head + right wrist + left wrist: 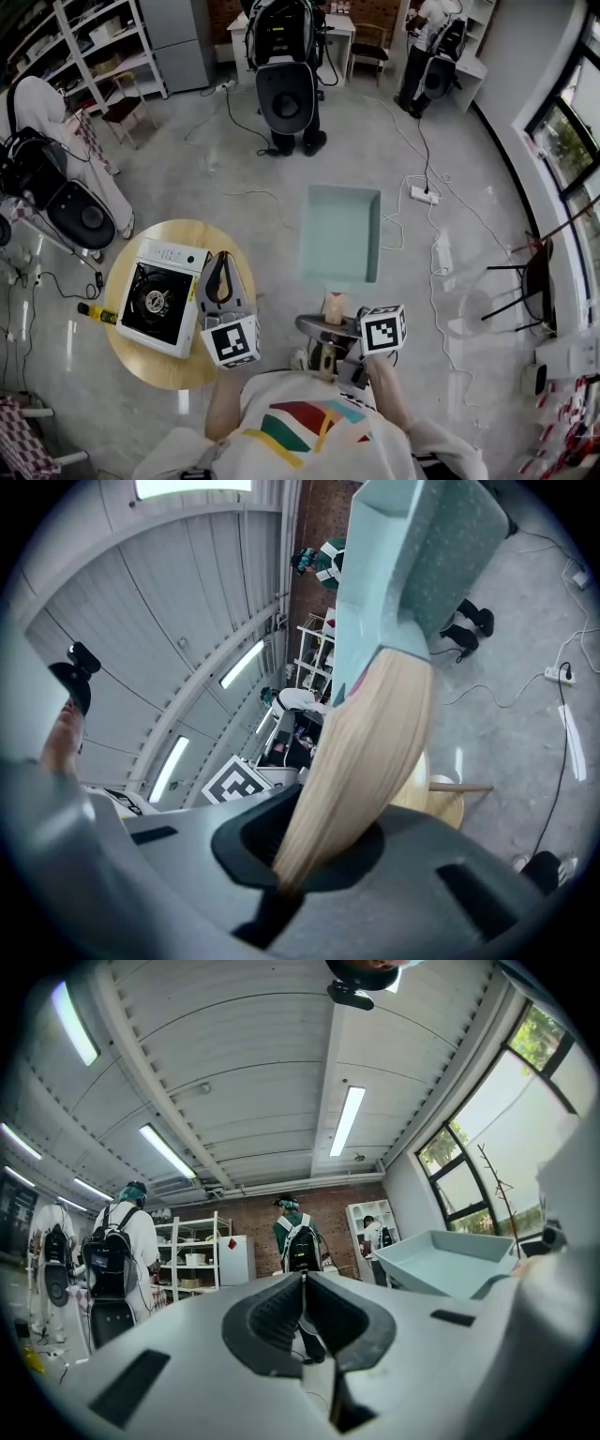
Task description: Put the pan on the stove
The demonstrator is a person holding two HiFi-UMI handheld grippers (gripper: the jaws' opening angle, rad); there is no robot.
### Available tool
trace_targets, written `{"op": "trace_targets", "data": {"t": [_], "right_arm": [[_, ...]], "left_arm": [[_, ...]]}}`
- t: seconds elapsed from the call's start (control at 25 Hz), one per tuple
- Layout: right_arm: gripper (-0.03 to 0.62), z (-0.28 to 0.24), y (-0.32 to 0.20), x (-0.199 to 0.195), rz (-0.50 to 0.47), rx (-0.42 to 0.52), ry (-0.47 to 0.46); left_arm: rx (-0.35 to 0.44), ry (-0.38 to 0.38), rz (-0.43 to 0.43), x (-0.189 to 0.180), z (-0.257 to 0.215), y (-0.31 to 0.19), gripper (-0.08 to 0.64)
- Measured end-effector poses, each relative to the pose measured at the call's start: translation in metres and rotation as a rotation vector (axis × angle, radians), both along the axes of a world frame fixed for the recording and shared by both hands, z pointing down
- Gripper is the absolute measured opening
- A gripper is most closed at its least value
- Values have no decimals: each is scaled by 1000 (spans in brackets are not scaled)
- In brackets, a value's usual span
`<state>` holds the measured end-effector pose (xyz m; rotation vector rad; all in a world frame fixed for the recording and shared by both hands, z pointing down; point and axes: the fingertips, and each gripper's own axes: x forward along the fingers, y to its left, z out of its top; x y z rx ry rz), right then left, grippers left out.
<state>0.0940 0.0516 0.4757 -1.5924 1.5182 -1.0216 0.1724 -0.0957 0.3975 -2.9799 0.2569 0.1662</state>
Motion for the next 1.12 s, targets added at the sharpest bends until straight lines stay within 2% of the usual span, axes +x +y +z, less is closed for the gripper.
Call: {"op": "trace_targets", "data": {"t": [0.2, 0.36, 0.6, 0.92, 1.12], "right_arm": [[-2, -3, 2, 37, -27, 22, -34], [-2, -5, 2, 69, -77, 18, -34], [-2, -13, 7, 107, -111, 16, -3], [-2, -10, 10, 132, -146, 7, -5], [-2, -17, -7, 144, -228, 18, 1]], "left_arm": [[20, -9, -38, 31, -3, -2, 11], [23, -4, -114, 54, -13, -13, 11], [12, 8, -165, 84, -14, -20, 11], [31, 38, -243, 89, -23, -33, 11], [51, 42, -335, 78, -30, -53, 11]]}}
